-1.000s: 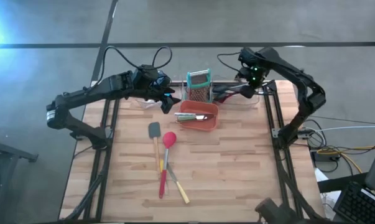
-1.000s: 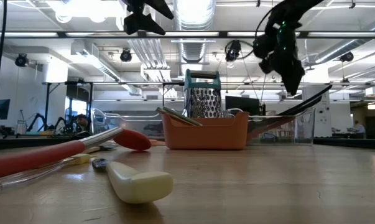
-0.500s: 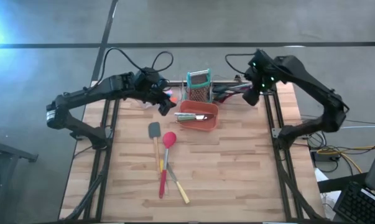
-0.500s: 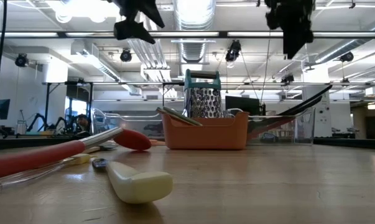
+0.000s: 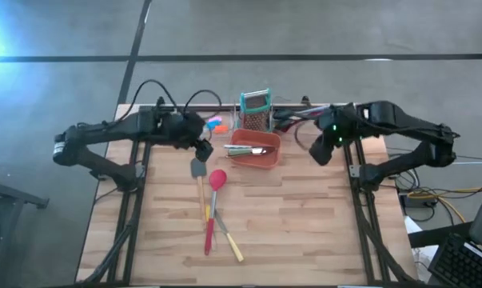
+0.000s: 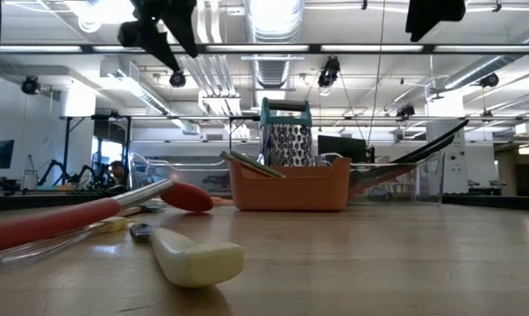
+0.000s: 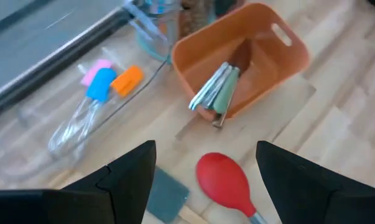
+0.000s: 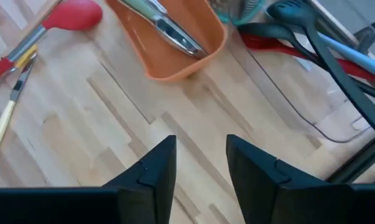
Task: Pick & Place Kitchen Items
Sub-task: Put the gray spatula into the left transparent bin
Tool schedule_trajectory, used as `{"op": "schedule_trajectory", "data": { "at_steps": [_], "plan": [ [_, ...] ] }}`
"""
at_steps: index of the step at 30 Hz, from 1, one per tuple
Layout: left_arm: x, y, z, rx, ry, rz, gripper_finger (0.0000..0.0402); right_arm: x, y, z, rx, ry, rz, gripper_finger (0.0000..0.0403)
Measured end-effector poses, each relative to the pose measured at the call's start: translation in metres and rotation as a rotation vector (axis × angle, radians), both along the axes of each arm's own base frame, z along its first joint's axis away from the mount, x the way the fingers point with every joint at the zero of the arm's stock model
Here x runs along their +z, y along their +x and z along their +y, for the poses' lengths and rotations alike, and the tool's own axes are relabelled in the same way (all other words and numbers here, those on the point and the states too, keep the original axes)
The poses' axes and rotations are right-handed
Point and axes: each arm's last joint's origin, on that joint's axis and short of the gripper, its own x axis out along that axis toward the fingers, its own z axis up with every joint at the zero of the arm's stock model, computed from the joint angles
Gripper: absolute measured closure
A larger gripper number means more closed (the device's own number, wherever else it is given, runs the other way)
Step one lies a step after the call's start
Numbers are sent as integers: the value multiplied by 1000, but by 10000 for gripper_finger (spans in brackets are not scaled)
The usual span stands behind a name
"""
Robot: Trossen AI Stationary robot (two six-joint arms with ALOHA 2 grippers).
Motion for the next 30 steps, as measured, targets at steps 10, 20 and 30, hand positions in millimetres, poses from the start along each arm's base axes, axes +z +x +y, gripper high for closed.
{"op": "schedule_trajectory", "data": {
  "at_steps": [10, 20, 30],
  "plan": [
    [-49, -9, -29, 330, -114, -28, 120, -1, 5, 32, 21, -102, -31, 296],
    [-105, 3, -40, 585, -341, -235, 120, 1, 3, 29, 205, -254, 32, 313],
    [-141, 18, -61, 774, -408, -137, 120, 11, -8, 13, 245, -513, 107, 312]
  ]
}}
